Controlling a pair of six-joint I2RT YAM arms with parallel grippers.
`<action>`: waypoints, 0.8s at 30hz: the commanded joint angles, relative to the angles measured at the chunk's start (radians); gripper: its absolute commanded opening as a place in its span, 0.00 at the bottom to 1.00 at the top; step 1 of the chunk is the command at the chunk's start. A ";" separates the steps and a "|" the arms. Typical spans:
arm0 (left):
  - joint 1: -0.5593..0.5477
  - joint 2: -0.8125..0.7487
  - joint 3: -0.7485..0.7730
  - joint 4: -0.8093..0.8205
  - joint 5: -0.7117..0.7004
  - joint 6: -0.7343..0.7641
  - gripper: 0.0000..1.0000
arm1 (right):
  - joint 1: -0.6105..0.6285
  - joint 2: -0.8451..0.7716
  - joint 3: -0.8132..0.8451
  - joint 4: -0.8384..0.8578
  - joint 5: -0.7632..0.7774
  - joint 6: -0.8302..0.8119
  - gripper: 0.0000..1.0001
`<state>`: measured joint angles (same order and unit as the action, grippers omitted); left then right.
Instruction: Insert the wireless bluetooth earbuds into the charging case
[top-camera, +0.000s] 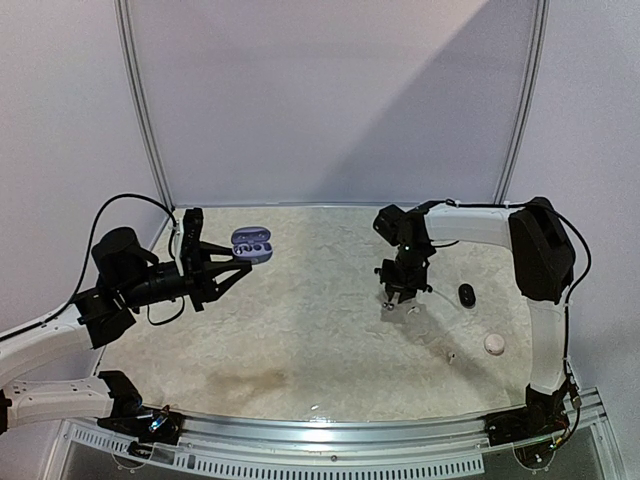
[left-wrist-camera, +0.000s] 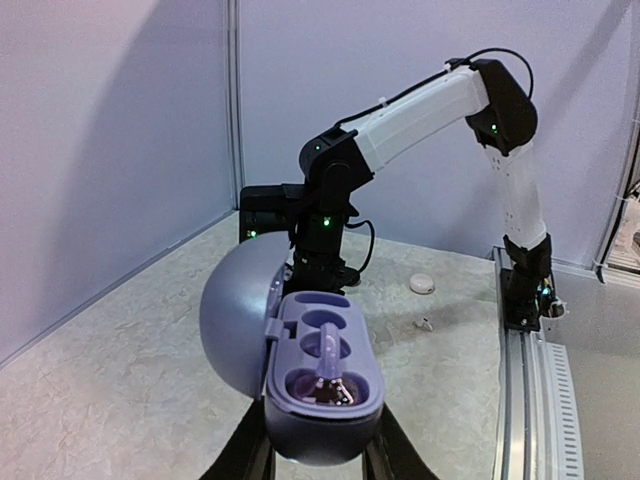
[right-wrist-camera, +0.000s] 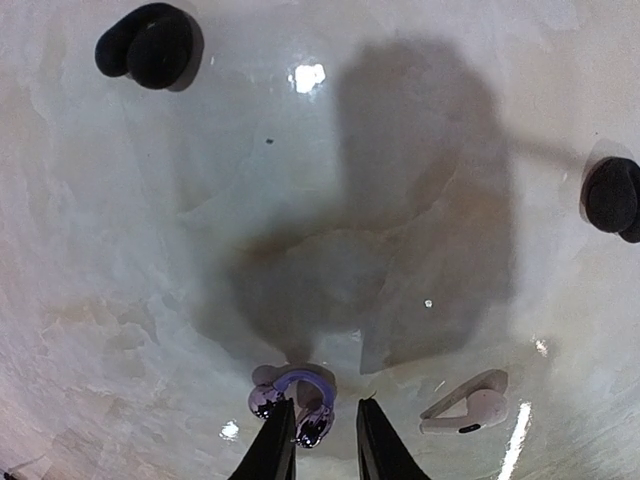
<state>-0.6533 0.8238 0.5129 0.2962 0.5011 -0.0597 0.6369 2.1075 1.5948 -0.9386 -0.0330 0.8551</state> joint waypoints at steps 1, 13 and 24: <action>0.014 -0.008 -0.012 0.024 -0.001 0.010 0.00 | 0.009 0.028 -0.015 -0.006 -0.008 -0.004 0.21; 0.014 -0.013 -0.013 0.020 0.001 0.012 0.00 | 0.025 0.045 -0.011 -0.013 -0.006 -0.010 0.19; 0.014 -0.015 -0.011 0.018 -0.003 0.029 0.00 | 0.034 0.021 0.009 -0.029 0.021 -0.020 0.11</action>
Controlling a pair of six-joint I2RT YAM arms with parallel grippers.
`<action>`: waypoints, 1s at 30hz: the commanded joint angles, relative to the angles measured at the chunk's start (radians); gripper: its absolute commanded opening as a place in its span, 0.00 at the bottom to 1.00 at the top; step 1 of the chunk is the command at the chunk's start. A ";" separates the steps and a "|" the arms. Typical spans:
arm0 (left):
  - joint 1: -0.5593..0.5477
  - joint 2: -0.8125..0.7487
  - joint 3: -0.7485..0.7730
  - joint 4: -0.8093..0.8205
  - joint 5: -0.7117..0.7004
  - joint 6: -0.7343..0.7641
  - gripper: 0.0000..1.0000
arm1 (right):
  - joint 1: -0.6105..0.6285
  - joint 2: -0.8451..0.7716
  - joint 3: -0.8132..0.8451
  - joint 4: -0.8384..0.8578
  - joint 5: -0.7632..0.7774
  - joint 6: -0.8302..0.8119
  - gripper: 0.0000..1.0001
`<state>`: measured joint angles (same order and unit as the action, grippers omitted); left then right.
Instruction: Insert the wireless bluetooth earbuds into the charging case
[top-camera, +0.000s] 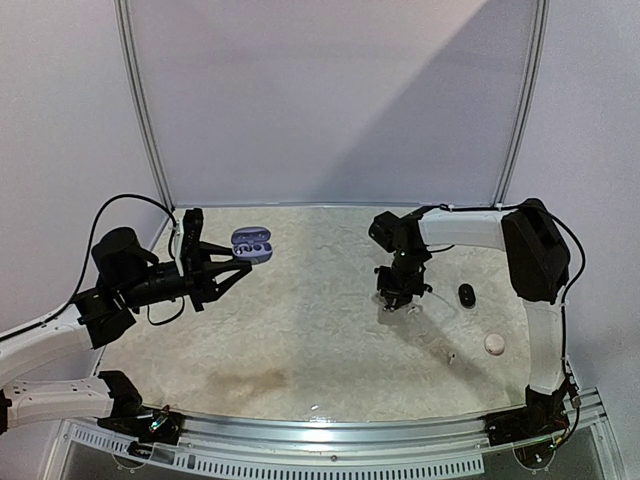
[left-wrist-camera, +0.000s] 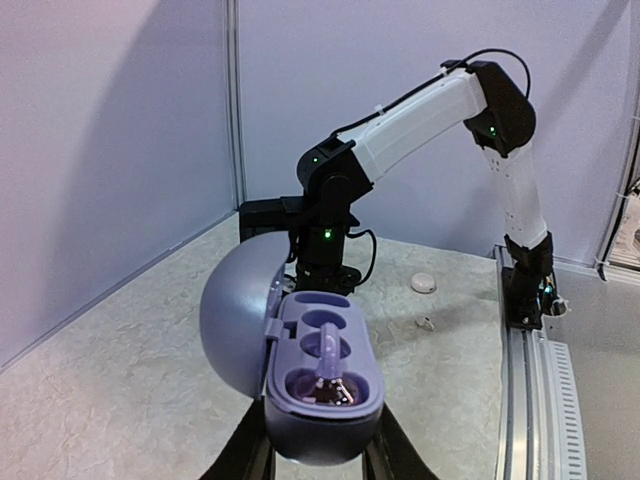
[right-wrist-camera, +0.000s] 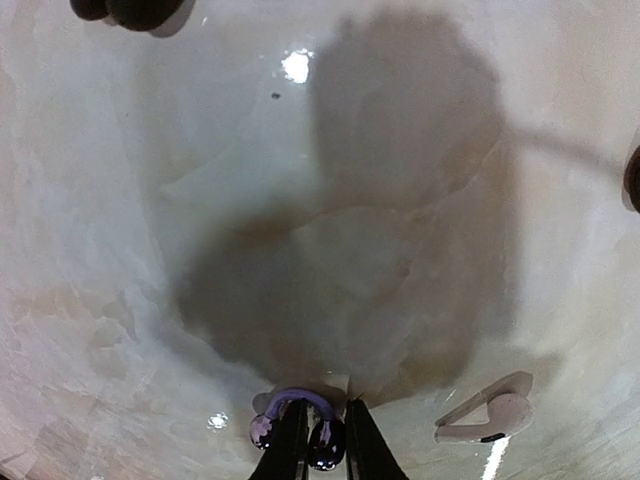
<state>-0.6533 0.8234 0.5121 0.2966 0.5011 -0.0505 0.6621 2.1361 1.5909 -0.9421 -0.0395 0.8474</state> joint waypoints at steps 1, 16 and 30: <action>0.014 -0.013 -0.010 0.021 -0.008 0.015 0.00 | 0.009 -0.013 0.018 -0.030 0.034 -0.021 0.11; 0.014 0.050 0.027 0.149 -0.065 -0.078 0.00 | 0.192 -0.329 0.241 0.062 0.369 -0.239 0.03; 0.011 0.103 0.153 0.174 -0.092 -0.034 0.00 | 0.603 -0.388 0.329 0.725 0.581 -0.764 0.00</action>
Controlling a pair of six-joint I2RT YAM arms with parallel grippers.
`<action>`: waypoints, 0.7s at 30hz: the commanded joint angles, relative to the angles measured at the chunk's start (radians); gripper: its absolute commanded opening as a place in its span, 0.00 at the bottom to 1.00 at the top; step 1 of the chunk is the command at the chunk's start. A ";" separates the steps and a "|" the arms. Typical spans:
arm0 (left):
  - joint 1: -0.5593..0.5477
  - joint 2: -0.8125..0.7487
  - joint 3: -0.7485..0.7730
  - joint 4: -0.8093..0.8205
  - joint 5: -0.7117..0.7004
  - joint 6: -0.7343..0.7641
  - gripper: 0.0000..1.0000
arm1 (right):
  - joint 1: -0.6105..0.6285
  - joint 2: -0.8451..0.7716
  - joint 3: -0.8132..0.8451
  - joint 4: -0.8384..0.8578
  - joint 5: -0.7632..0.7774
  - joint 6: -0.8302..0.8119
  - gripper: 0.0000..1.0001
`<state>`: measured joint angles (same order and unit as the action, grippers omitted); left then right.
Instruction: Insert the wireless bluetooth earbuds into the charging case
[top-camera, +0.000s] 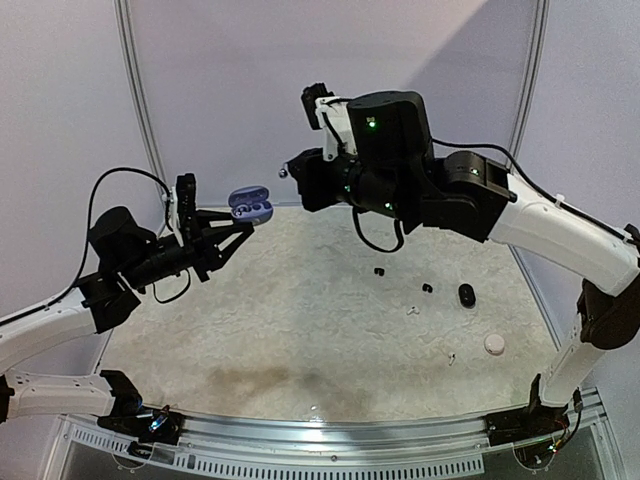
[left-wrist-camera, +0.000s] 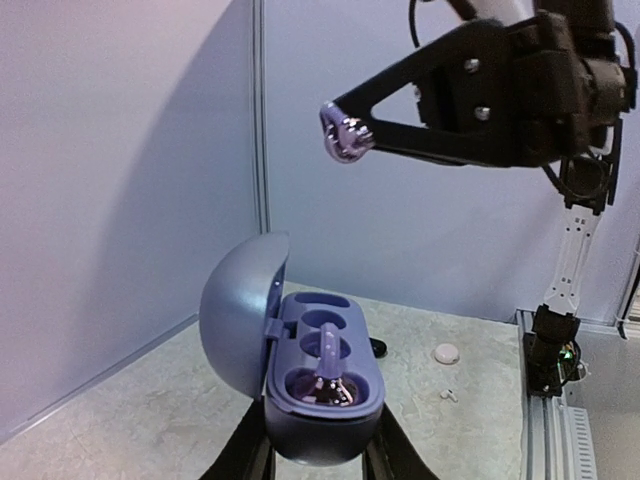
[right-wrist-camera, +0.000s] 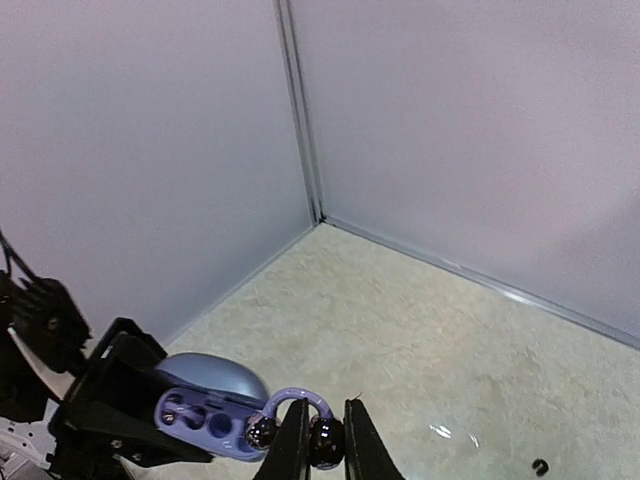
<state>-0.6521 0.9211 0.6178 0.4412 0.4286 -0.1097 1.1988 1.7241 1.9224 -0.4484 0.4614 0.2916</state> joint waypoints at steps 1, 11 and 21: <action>0.008 0.005 0.052 0.028 -0.022 0.022 0.00 | 0.083 0.033 -0.002 0.260 0.095 -0.234 0.00; -0.007 -0.015 0.065 0.013 -0.017 0.021 0.00 | 0.108 0.096 -0.004 0.326 0.131 -0.332 0.00; -0.011 -0.038 0.059 0.010 -0.044 0.027 0.00 | 0.116 0.124 -0.012 0.336 0.163 -0.374 0.00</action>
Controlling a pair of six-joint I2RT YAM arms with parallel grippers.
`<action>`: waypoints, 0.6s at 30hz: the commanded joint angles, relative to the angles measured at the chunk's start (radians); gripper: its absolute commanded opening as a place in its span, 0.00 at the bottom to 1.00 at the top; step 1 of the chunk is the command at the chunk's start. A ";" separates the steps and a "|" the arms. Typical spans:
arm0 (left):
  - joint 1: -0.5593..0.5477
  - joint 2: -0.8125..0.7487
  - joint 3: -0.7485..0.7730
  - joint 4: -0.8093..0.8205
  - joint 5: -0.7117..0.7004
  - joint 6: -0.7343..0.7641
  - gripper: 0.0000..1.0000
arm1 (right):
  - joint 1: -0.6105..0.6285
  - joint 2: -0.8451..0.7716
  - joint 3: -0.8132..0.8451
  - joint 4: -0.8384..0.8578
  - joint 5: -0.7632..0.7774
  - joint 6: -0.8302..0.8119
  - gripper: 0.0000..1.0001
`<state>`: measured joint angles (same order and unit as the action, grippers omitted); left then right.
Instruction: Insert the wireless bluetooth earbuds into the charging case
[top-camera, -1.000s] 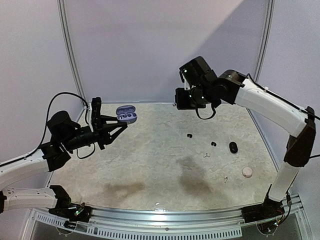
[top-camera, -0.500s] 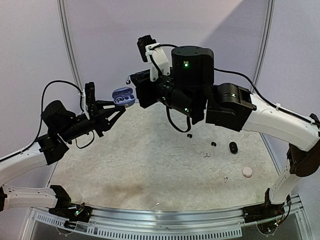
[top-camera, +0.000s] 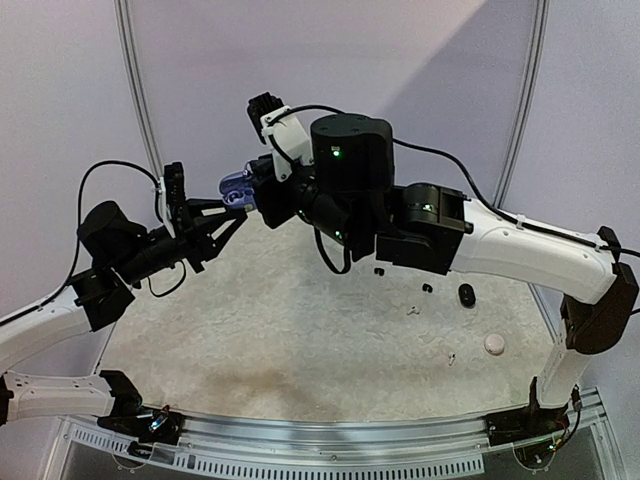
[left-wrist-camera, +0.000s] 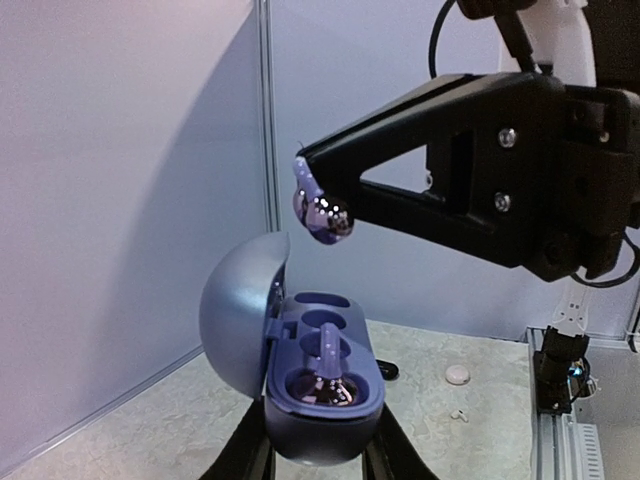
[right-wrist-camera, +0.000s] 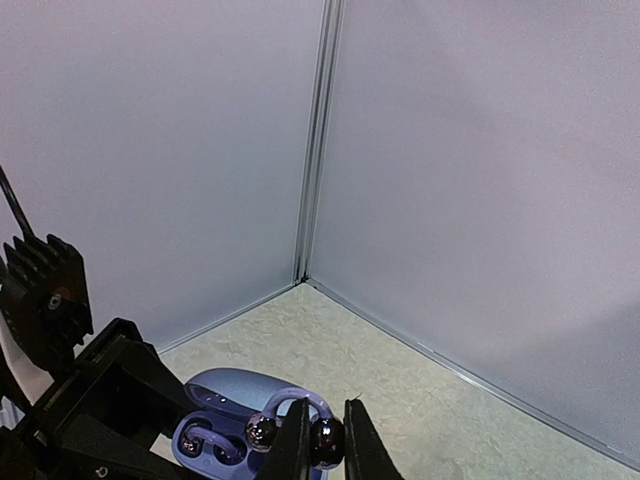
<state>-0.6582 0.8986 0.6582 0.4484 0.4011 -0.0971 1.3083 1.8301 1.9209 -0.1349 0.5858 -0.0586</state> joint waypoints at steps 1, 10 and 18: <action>-0.004 -0.015 0.018 0.004 -0.018 0.014 0.00 | 0.005 0.020 -0.011 0.023 0.043 -0.024 0.00; -0.004 -0.018 0.021 -0.005 -0.055 0.008 0.00 | 0.008 0.056 0.000 0.033 0.041 -0.018 0.00; -0.004 -0.016 0.020 -0.005 -0.059 0.009 0.00 | 0.007 0.070 0.000 0.015 0.080 -0.029 0.00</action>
<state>-0.6582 0.8940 0.6586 0.4431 0.3523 -0.0971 1.3090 1.8809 1.9209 -0.1150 0.6266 -0.0750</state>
